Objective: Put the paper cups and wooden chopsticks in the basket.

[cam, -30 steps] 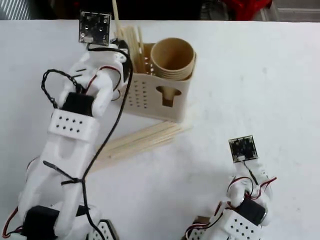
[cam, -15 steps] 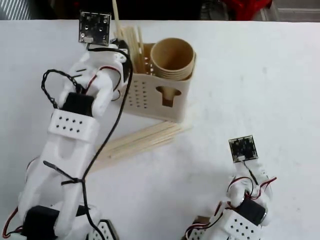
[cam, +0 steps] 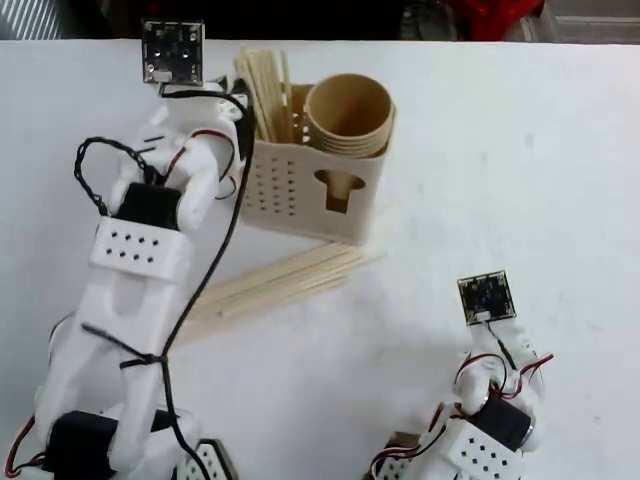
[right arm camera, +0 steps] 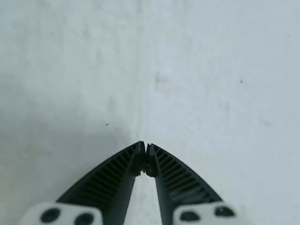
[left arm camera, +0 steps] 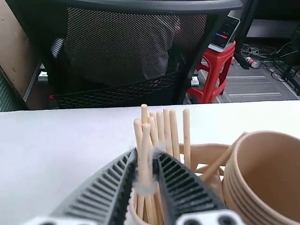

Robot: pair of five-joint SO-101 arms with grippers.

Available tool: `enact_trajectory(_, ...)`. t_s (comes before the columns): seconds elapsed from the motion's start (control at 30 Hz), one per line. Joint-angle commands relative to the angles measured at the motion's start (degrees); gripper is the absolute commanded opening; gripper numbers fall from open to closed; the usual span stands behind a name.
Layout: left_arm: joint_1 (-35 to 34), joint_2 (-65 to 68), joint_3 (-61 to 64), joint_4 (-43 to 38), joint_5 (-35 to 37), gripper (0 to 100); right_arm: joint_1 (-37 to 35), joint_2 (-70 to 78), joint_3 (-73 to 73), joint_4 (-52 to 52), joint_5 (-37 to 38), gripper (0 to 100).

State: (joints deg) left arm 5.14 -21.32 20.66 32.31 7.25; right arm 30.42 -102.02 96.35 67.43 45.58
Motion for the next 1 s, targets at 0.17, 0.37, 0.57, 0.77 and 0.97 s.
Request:
enact_trajectory(0.17, 1.7, -10.0, -21.5, 28.9, -9.1, 8, 0.0, -0.2, 0.5, -0.8, 0.2, 1.8)
enact_trajectory(0.37, 14.0, -10.4, -20.0, 52.5, -21.9, 8, 0.0, -0.2, 0.5, -0.8, 0.2, 1.8)
enact_trajectory(0.57, 21.6, -7.6, -2.8, 51.3, -29.8, 8, 0.1, -0.2, 0.5, -0.8, 0.2, 1.8)
enact_trajectory(0.77, 23.6, -0.3, 8.8, 37.5, -32.4, 8, 0.3, -0.5, 0.5, -0.8, 0.1, 1.8)
enact_trajectory(0.97, 25.4, 10.7, 11.0, 31.6, -32.6, 8, 0.4, -0.6, 0.5, -0.9, 0.1, 1.8)
